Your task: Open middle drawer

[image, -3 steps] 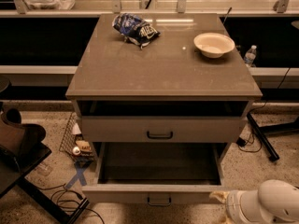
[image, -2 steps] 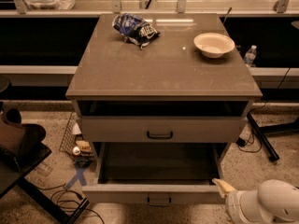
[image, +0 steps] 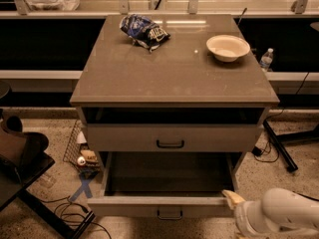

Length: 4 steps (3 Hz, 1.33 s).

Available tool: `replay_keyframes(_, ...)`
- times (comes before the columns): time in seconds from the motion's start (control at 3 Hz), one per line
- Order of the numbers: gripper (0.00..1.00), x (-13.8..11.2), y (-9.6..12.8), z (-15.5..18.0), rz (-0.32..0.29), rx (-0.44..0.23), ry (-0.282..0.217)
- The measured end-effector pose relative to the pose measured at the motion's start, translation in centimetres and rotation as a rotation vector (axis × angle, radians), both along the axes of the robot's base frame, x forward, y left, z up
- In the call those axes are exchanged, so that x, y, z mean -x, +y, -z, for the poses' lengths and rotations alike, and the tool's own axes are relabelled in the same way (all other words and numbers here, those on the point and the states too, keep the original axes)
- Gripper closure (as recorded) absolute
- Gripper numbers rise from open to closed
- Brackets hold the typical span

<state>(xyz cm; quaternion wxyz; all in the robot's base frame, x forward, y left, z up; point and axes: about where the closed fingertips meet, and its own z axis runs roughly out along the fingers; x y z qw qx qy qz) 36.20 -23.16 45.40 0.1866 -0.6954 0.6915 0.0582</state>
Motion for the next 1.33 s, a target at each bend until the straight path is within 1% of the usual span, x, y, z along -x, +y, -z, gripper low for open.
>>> replay_keyframes(0.33,0.00,-2.0,3.0,0.3,-0.066,0.013,0.007)
replay_keyframes(0.67,0.00,-2.0,3.0,0.3,-0.069,0.013,0.006)
replay_keyframes(1.0,0.03,-1.7,3.0,1.7,-0.070,0.008,0.043)
replay_keyframes(1.33,0.25,-1.4,2.9,3.2,-0.070,0.001,0.081)
